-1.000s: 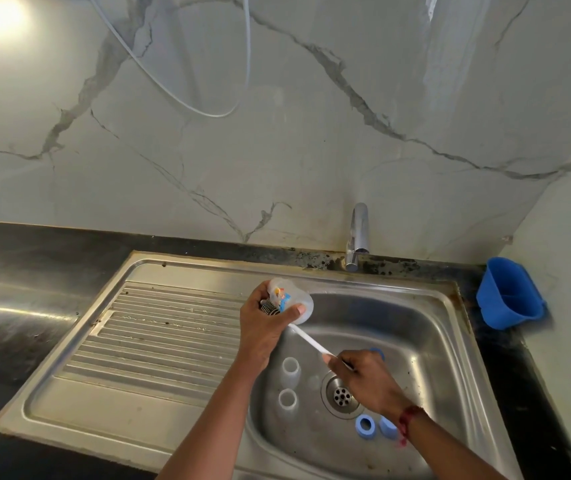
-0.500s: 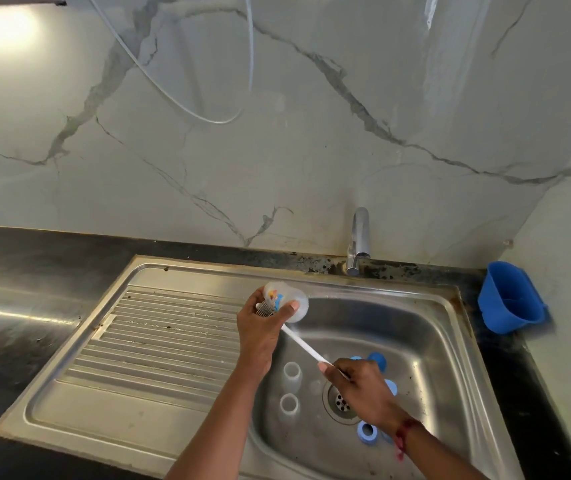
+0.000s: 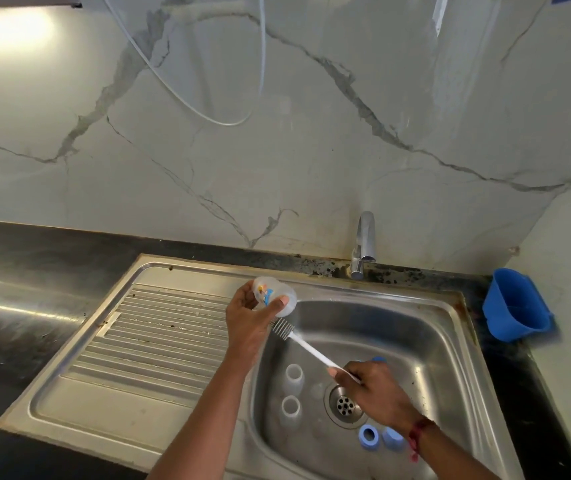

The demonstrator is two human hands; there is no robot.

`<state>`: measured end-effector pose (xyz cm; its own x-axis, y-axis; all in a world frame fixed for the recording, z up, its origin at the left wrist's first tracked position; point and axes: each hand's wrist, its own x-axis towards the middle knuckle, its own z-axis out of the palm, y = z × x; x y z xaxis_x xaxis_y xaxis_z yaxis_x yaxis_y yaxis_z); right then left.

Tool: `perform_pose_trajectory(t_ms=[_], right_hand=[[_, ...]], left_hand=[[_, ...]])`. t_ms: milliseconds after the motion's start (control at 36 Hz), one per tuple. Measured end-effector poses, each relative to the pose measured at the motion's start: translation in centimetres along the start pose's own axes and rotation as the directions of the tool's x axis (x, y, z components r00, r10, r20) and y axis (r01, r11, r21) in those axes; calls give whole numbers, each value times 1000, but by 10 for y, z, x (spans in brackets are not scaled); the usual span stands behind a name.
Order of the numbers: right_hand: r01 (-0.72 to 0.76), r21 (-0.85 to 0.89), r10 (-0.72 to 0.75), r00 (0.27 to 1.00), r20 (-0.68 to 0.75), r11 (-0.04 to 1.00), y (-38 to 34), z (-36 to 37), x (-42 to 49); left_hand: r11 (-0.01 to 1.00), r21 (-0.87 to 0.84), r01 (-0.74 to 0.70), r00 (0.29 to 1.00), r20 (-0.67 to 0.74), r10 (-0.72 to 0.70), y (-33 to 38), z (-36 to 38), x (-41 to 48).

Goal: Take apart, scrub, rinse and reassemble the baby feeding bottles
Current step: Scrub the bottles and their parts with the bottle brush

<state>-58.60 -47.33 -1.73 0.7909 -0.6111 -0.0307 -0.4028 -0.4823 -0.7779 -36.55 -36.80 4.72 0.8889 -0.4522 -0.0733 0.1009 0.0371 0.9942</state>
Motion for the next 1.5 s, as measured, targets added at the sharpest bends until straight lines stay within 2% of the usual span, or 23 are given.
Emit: perform_pose_trajectory(t_ms=[111, 250, 361, 444, 611, 722, 806, 861, 972, 1167, 1500], right_hand=[[-44, -47, 41, 997, -62, 998, 0, -23, 3], [-69, -189, 56, 996, -71, 980, -1, -36, 9], [-42, -134, 28, 994, -109, 990, -4, -50, 12], [-3, -133, -6, 998, -69, 991, -13, -53, 16], [98, -376, -74, 994, 77, 921, -27, -57, 22], [107, -467, -80, 994, 77, 878, -37, -64, 31], [114, -480, -81, 993, 89, 870, -41, -64, 34], [119, -501, -66, 990, 122, 857, -43, -65, 32], [184, -583, -77, 976, 204, 792, -44, -71, 24], [161, -585, -49, 978, 203, 795, -41, -67, 31], [70, -474, -20, 994, 111, 878, -36, -46, 37]], left_hand=[[985, 168, -30, 999, 34, 25, -3, -9, 3], [979, 205, 8, 999, 32, -15, -4, -14, 5], [965, 261, 25, 997, 58, -41, -10, -19, 8], [936, 350, 27, 991, 113, -71, -15, -22, 7], [787, 603, -128, 967, 251, -35, -19, -23, 3], [671, 697, -251, 942, 334, 5, -17, -20, 2], [626, 725, -286, 941, 337, 39, -14, -12, 0], [613, 746, -260, 953, 302, 36, -11, -10, -1], [587, 768, -256, 962, 264, 74, -10, -18, 2], [568, 742, -357, 927, 358, 113, -23, -14, -6], [650, 733, -199, 970, 240, 27, -34, -20, -3]])
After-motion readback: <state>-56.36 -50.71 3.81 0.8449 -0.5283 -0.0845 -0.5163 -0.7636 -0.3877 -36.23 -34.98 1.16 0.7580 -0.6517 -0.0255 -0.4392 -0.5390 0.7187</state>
